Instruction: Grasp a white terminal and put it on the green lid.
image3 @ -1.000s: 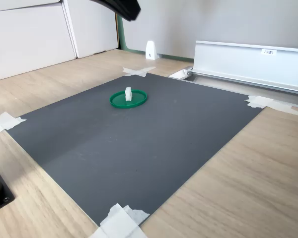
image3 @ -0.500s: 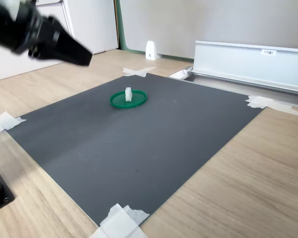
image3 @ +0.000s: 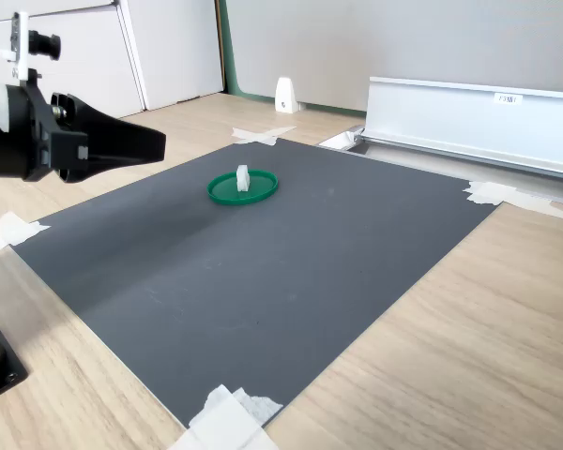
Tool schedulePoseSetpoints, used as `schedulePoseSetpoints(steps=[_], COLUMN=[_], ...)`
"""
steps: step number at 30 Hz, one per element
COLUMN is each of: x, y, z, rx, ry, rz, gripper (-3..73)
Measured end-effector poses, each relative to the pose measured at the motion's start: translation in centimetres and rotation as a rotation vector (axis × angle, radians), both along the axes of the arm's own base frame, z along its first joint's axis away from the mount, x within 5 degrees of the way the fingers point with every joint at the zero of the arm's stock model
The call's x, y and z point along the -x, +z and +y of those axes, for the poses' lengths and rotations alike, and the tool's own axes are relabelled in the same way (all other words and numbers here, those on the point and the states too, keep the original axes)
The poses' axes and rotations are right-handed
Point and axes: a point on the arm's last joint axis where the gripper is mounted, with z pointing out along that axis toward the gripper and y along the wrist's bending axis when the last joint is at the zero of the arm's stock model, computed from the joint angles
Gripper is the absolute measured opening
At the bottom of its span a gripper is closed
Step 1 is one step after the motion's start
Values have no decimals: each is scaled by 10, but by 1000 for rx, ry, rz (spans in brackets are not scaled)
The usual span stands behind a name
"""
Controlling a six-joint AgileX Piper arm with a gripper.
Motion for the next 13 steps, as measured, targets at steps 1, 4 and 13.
schedulePoseSetpoints(steps=[1,4,13], x=[0,0,1], y=[0,1,1], z=[0,0,0], rx=[1,2,2], ry=[0,0,0], rz=[-8,-13,-13], gripper=[-5,-5,-7])
